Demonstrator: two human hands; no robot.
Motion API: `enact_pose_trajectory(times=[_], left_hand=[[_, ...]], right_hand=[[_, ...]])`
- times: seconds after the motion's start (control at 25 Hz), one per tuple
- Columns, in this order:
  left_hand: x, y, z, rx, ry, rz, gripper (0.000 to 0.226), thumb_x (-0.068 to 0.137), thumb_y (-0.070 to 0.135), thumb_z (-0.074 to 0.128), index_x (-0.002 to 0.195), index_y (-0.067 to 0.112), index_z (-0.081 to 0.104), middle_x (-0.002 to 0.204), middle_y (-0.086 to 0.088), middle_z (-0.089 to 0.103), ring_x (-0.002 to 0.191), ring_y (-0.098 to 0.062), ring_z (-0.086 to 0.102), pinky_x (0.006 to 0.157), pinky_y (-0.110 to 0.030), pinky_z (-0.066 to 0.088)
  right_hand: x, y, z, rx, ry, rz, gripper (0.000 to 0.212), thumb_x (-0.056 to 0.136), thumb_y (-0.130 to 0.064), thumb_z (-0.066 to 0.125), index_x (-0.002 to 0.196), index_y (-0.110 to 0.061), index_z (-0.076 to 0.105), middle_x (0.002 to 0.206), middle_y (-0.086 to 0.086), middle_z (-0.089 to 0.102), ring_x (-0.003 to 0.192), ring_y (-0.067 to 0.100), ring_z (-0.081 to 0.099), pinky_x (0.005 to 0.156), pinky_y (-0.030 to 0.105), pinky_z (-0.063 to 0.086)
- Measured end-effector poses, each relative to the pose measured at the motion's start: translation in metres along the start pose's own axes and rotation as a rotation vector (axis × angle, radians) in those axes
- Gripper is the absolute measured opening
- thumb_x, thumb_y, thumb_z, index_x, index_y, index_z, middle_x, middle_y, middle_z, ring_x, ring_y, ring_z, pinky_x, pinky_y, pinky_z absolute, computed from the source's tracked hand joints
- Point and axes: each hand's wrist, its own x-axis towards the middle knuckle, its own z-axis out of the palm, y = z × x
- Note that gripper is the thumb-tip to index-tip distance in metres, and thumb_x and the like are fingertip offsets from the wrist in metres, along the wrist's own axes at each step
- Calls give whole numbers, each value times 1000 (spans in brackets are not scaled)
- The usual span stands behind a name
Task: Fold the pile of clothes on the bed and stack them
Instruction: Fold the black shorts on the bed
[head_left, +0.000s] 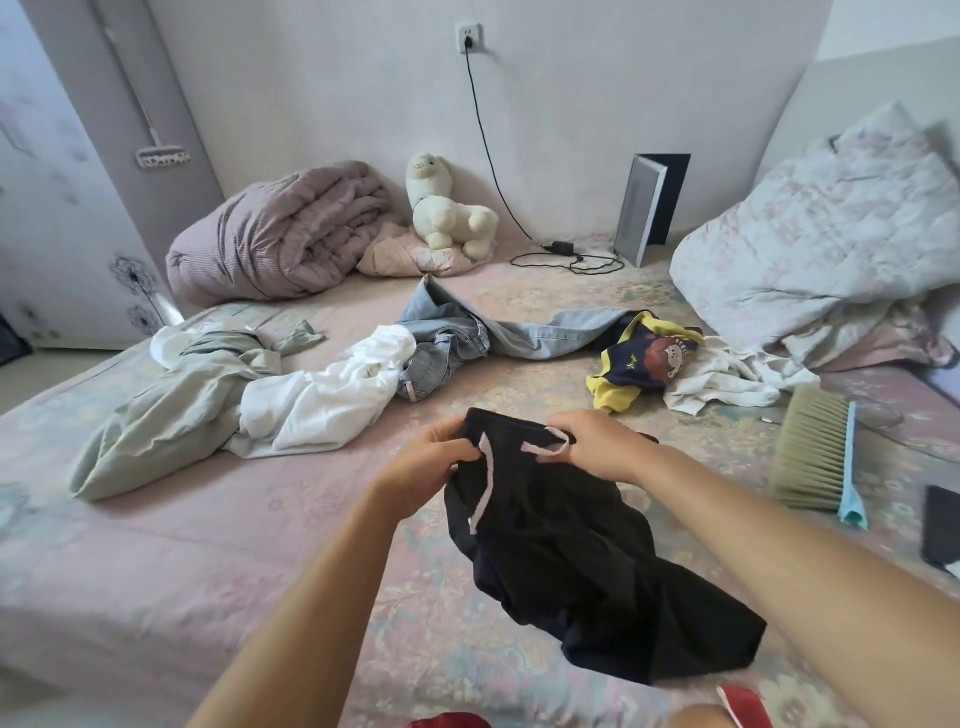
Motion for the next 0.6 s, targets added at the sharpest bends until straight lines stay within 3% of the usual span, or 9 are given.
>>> enact_pose_trajectory(times=[0.12, 0.2, 0.32, 0.48, 0.6], left_hand=[[-2, 3, 6, -99, 64, 37, 46, 84, 3, 67, 123, 26, 57, 99, 2, 70, 89, -12, 66, 77, -25, 49], [-2, 4, 21, -79, 169, 91, 34, 83, 9, 71, 114, 20, 64, 94, 1, 73, 85, -14, 68, 69, -22, 52], [3, 13, 33, -33, 342, 176, 9, 82, 7, 71, 90, 9, 72, 81, -3, 73, 73, -16, 67, 62, -22, 52], [5, 41, 31, 1, 320, 240, 9, 80, 1, 71, 88, 5, 72, 83, -8, 73, 74, -18, 68, 66, -26, 54], [1, 72, 31, 12, 324, 287, 13, 79, 1, 73, 91, 6, 71, 83, -6, 74, 75, -17, 71, 65, -24, 55]], right_hand=[[-5, -18, -17, 17, 81, 5, 22, 82, -39, 72, 75, -20, 63, 71, -3, 59, 70, 14, 54, 59, 29, 36], [-8, -28, -27, -2, 131, 16, 28, 79, -41, 74, 68, -19, 60, 67, -4, 55, 66, 12, 51, 57, 29, 34], [-13, -33, -41, 36, 118, 9, 26, 74, -41, 77, 82, -18, 67, 84, -1, 66, 81, 14, 61, 72, 31, 48], [-26, -26, -62, 36, 17, 18, 35, 73, -32, 80, 102, -19, 64, 101, -6, 65, 96, 11, 60, 83, 29, 49], [-35, -21, -81, 14, 43, 54, 25, 75, -28, 79, 93, -24, 62, 95, -9, 62, 94, 11, 59, 77, 25, 46]])
